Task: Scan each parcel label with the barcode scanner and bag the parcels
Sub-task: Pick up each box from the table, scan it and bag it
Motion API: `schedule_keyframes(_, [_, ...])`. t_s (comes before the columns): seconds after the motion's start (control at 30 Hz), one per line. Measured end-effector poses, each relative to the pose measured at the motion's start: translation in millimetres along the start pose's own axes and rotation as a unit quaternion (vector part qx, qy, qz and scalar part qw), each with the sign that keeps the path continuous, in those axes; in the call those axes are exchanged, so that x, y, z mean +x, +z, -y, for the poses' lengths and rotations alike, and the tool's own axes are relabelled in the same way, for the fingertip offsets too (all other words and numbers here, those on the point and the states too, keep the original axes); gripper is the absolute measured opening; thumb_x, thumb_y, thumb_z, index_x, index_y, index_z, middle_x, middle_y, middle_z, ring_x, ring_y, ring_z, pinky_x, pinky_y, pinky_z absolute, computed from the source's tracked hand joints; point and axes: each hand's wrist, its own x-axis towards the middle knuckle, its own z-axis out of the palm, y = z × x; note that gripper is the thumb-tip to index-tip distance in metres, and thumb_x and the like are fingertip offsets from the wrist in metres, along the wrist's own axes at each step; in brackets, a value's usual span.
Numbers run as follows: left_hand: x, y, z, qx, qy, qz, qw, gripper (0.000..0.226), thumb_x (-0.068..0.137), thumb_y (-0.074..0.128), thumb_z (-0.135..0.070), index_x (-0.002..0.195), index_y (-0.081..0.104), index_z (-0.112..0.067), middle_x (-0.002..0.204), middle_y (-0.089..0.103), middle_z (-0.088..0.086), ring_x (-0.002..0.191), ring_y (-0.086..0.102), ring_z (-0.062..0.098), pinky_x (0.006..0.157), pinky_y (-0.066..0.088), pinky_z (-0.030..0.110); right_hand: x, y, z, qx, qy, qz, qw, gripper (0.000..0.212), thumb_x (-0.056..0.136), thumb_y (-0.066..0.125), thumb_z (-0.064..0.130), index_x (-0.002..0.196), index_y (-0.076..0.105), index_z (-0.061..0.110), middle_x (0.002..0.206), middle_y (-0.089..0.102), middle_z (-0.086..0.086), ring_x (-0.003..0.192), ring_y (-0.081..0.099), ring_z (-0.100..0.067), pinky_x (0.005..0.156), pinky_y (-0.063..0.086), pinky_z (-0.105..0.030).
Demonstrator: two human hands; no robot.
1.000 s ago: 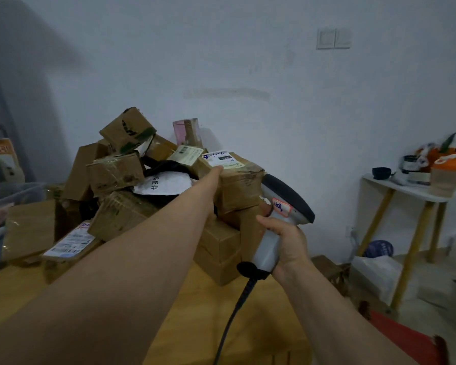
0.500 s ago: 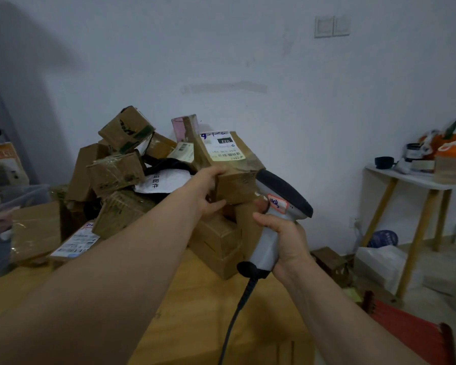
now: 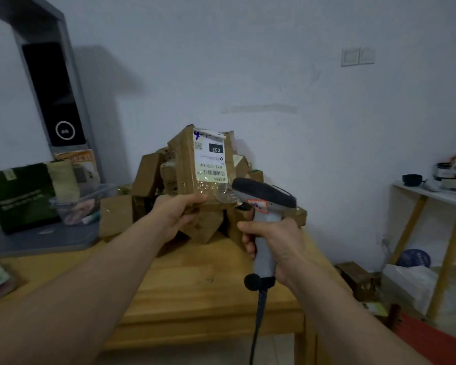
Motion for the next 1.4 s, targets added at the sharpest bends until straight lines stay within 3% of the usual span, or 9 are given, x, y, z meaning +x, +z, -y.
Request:
schedule_keyframes(0.2, [-34.1,-65.7,-11.1,0.020,0.009,-0.034,0.999,0.049,0.067,0.080,-0.002,0.111,0.059,0.001,0.107,0.070,0.014,0.090,0.070,0.023,0.062,0.056,0.024,-36.3,48.1,-2.9,-0.058,0.023,0.025,0.998,0.018,0.080,0.070,0.002,0.068,0.058,0.007,0.051,0.057,-0.006,0.041,0.048,-0.015,0.043,0.042,-0.024])
schedule_keyframes(0.27, [-44.4,-82.8,-14.3,0.024,0.023,-0.044,0.998,0.047,0.068,0.079,0.000,0.110,0.058,0.002,0.102,0.070,0.014,0.082,0.071,0.020,0.057,0.055,0.022,-44.5,62.3,-0.5,-0.070,0.022,0.036,0.997,0.021,0.081,0.070,0.002,0.066,0.057,0.008,0.050,0.056,-0.005,0.041,0.047,-0.015,0.044,0.041,-0.024])
schedule_keyframes(0.4, [-56.6,-110.3,-18.2,0.036,0.046,-0.065,0.996,0.038,0.068,0.078,0.001,0.101,0.060,-0.001,0.103,0.071,0.015,0.093,0.070,0.026,0.085,0.057,0.037,-56.3,84.0,2.0,-0.095,0.019,0.056,0.994,0.022,0.081,0.070,0.001,0.065,0.055,0.008,0.050,0.054,-0.006,0.040,0.046,-0.016,0.044,0.040,-0.025])
schedule_keyframes(0.47, [-61.5,-120.8,-19.7,0.032,0.048,-0.071,0.996,0.035,0.068,0.078,0.003,0.097,0.059,-0.002,0.103,0.071,0.016,0.093,0.070,0.028,0.090,0.055,0.043,-60.8,92.4,1.5,-0.102,0.023,0.063,0.992,0.021,0.081,0.070,0.002,0.066,0.056,0.008,0.049,0.054,-0.006,0.040,0.046,-0.016,0.044,0.041,-0.025])
schedule_keyframes(0.7, [-79.5,-144.1,-21.8,0.008,0.067,-0.076,0.995,0.029,0.075,0.071,0.010,0.090,0.055,-0.009,0.098,0.067,0.013,0.098,0.066,0.029,0.093,0.053,0.043,-66.2,115.3,-0.9,-0.098,0.047,0.087,0.990,0.019,0.081,0.070,0.003,0.068,0.058,0.010,0.050,0.055,-0.004,0.041,0.047,-0.014,0.045,0.041,-0.026])
schedule_keyframes(0.97, [-82.5,-165.9,-18.3,-0.012,0.057,-0.101,0.993,0.026,0.075,0.073,0.008,0.090,0.056,-0.006,0.090,0.066,0.008,0.081,0.066,0.020,0.081,0.056,0.033,-65.7,135.9,-8.4,-0.093,0.058,0.102,0.989,0.018,0.080,0.071,0.003,0.067,0.059,0.006,0.049,0.054,-0.006,0.041,0.046,-0.016,0.044,0.040,-0.025])
schedule_keyframes(1.13, [-81.4,-185.1,-16.0,-0.029,0.050,-0.110,0.992,0.052,0.071,0.077,0.004,0.117,0.052,-0.003,0.099,0.065,0.008,0.084,0.067,0.019,0.060,0.057,0.024,-66.3,145.7,-16.0,-0.091,0.047,0.123,0.987,0.014,0.080,0.071,0.004,0.071,0.061,0.007,0.051,0.056,-0.005,0.042,0.048,-0.015,0.044,0.041,-0.025])
schedule_keyframes(1.23, [-86.2,-203.0,-12.1,-0.049,0.045,-0.118,0.991,0.069,0.069,0.078,0.002,0.129,0.045,-0.003,0.112,0.062,0.012,0.094,0.066,0.023,0.069,0.058,0.027,-66.4,153.2,-23.9,-0.086,0.055,0.143,0.984,0.012,0.081,0.071,0.005,0.073,0.062,0.007,0.053,0.058,-0.006,0.042,0.048,-0.014,0.043,0.042,-0.024])
schedule_keyframes(1.4, [-117.0,-253.2,3.4,-0.065,0.018,-0.199,0.978,0.069,0.069,0.081,-0.006,0.129,0.045,-0.002,0.114,0.061,0.013,0.101,0.064,0.023,0.085,0.057,0.032,-69.3,174.3,-52.3,-0.075,0.118,0.172,0.975,0.013,0.082,0.068,0.003,0.075,0.058,0.006,0.052,0.056,-0.006,0.041,0.047,-0.014,0.040,0.041,-0.023])
